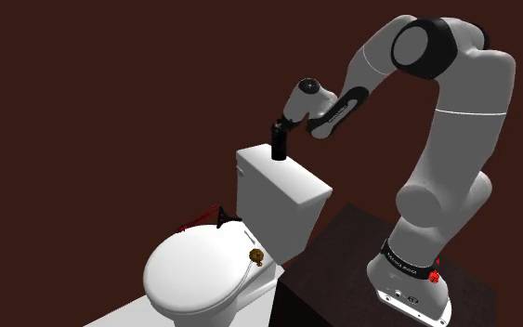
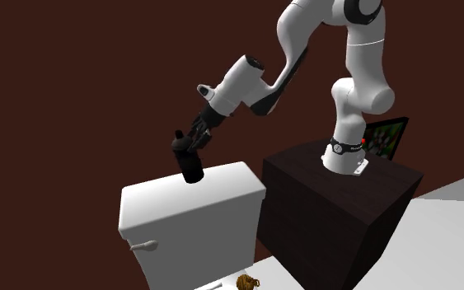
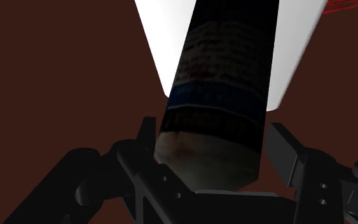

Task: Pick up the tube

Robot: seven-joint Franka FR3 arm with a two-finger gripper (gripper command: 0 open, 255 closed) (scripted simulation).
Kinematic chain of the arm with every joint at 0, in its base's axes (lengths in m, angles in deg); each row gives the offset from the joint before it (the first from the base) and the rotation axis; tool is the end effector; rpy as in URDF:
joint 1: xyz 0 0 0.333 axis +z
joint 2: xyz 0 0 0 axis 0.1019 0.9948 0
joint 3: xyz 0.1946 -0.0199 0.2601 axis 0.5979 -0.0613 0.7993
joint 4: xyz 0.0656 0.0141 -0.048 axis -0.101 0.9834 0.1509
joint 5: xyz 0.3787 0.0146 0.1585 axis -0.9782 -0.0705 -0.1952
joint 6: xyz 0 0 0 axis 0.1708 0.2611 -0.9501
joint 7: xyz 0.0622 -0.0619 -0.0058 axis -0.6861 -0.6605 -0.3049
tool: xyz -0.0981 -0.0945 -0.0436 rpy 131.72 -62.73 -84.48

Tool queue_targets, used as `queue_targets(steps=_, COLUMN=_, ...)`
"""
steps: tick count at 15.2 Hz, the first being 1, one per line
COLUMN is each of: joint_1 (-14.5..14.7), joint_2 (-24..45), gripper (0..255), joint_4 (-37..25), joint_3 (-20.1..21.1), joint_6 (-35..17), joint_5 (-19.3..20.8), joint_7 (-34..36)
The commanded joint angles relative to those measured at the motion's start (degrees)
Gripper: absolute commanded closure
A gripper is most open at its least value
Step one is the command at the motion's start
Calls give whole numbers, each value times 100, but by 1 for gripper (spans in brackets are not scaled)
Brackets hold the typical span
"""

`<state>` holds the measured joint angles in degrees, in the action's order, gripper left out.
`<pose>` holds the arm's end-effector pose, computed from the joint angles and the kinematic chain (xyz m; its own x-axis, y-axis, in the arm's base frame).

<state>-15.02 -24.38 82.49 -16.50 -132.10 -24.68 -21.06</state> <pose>0.5859 -0.1856 0.2983 0.7839 -0.1820 0.5937 -0.3585 -0.9133 0.1933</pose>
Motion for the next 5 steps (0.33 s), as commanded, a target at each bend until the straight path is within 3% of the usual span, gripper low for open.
queue_targets(steps=1, joint_1=-74, joint_2=-118, gripper=255, joint_4=41, joint_3=104, joint_6=67, joint_5=-276, joint_7=-277)
queue_targets(steps=3, joint_1=-146, joint_2=-238, gripper=255, joint_4=71, joint_3=212, joint_6=150, joint_5=-578, joint_7=-573)
queue_targets(steps=5, joint_1=-151, joint_2=-247, gripper=255, joint_4=74, joint_3=221, joint_6=157, joint_5=-601, joint_7=-595)
